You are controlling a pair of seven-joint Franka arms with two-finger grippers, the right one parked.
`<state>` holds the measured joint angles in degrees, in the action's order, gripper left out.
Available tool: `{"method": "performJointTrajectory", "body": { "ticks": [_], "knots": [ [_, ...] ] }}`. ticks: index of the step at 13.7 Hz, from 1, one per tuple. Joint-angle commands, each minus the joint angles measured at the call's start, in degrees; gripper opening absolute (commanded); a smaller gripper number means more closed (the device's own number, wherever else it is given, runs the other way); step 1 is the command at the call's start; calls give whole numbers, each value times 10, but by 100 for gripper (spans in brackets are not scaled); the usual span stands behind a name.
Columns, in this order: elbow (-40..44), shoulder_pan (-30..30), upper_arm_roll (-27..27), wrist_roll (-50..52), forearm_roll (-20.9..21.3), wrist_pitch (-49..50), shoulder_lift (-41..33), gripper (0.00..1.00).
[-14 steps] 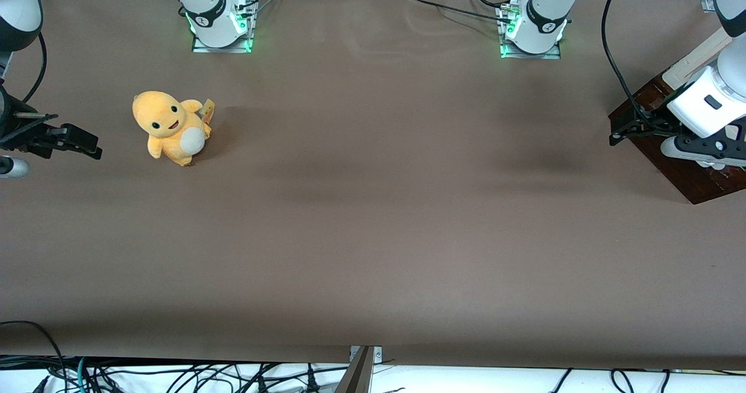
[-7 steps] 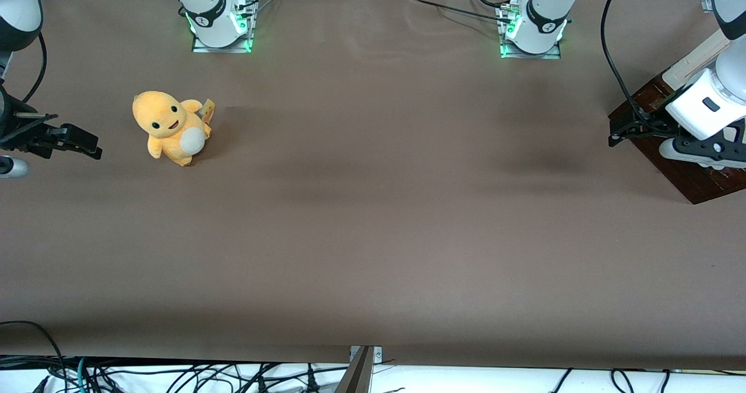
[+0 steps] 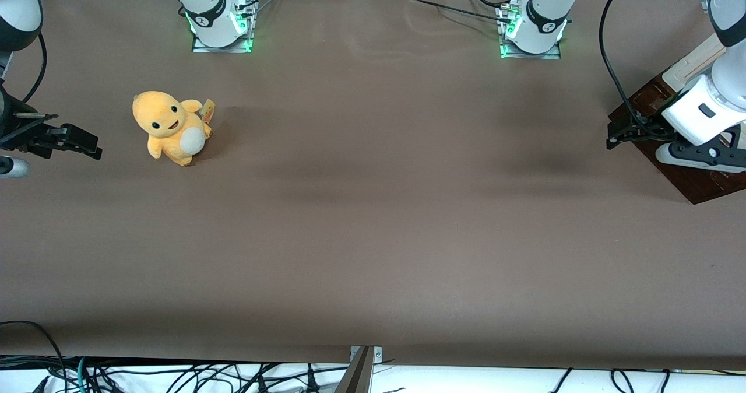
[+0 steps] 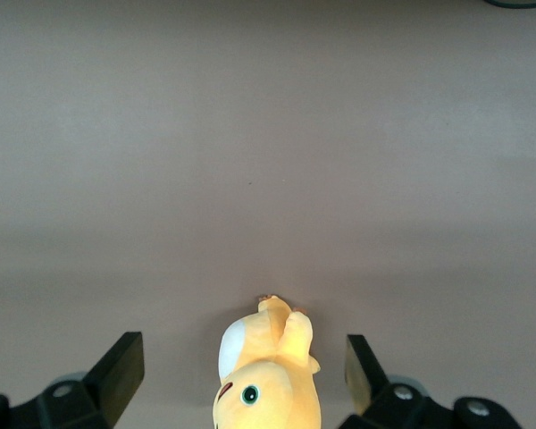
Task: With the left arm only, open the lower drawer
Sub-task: 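Lower the open left gripper toward the drawer's white bar handle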
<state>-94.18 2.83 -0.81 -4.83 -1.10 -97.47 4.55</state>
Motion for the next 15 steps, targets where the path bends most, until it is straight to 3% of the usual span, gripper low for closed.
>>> {"method": "performJointTrajectory", "body": {
  "ticks": [1, 5, 7, 13, 15],
  "knots": [
    [23, 1, 0, 0, 17, 14, 13, 100],
    [24, 2, 0, 29, 19, 14, 14, 92],
    [34, 12, 5, 67, 79, 15, 17, 87],
    [51, 55, 22, 198, 258, 68, 62, 96],
    [51, 53, 21, 223, 291, 104, 85, 99]
  ]
}}
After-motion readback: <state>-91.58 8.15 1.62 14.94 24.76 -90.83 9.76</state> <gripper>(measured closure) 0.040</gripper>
